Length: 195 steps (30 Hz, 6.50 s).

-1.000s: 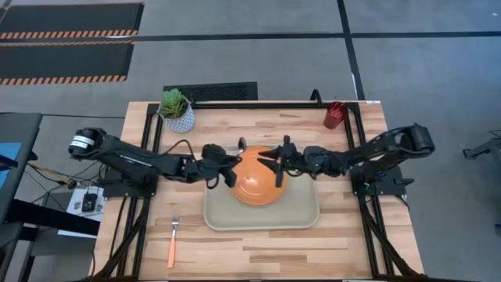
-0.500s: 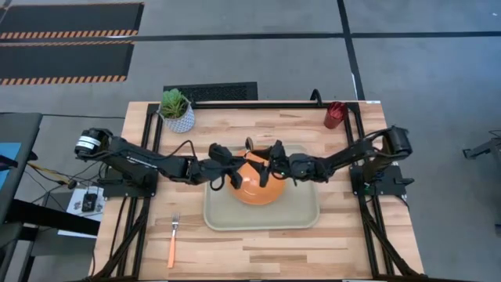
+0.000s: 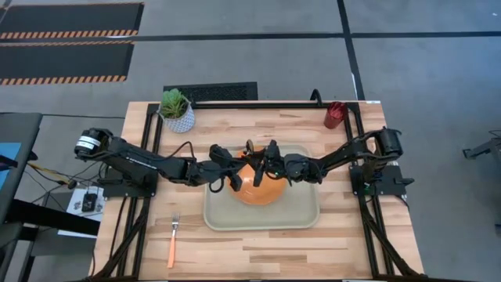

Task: Pick and place plate/cup/fork/spoon on tray
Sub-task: Put the yellow spoon on the gray serving tray to the right of the orange plate

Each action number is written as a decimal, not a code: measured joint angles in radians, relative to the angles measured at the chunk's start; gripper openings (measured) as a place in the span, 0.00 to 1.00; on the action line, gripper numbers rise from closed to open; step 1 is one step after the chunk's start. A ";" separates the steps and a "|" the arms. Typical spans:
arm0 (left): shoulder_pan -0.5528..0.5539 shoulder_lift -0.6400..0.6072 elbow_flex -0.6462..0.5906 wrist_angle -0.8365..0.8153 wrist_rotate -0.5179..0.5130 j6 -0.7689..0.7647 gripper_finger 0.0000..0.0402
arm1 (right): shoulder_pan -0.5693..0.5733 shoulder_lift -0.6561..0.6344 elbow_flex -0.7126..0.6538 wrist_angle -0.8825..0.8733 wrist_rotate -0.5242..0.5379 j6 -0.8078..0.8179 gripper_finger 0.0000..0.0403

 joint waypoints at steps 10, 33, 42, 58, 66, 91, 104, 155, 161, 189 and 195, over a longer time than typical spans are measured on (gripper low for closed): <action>-0.002 0.000 0.000 0.002 0.027 0.012 0.12 | 0.003 -0.001 0.001 0.005 -0.013 -0.029 0.03; -0.098 -0.226 -0.204 0.060 0.088 0.210 0.12 | -0.139 -0.542 -0.134 -0.711 -0.216 0.125 0.01; -0.098 -0.301 -0.357 0.244 0.162 0.206 0.02 | -0.065 -0.820 -0.495 -0.763 -0.219 0.503 0.01; -0.098 -0.328 -0.357 0.239 0.169 0.217 0.00 | -0.097 -0.934 -0.648 -0.889 -0.266 0.784 0.02; -0.098 -0.328 -0.357 0.234 0.169 0.209 0.00 | -0.121 -0.933 -0.648 -1.011 -0.263 0.775 0.10; -0.098 -0.327 -0.357 0.234 0.170 0.207 0.00 | -0.083 -0.730 -0.471 -1.137 -0.224 0.724 0.06; -0.099 -0.327 -0.357 0.234 0.207 0.207 0.00 | -0.127 -0.523 -0.321 -1.241 -0.214 0.656 0.06; -0.109 -0.327 -0.357 0.209 0.213 0.191 0.00 | -0.148 -0.274 -0.102 -1.623 -0.153 0.758 0.29; -0.122 -0.327 -0.357 0.208 0.213 0.191 0.00 | -0.148 -0.250 -0.098 -1.616 -0.148 0.768 0.28; -0.124 -0.327 -0.357 0.195 0.207 0.172 0.00 | -0.044 -0.301 -0.103 -1.707 -0.110 1.120 0.15; -0.124 -0.327 -0.357 0.195 0.208 0.163 0.00 | -0.045 -0.301 -0.103 -1.707 -0.110 1.130 0.18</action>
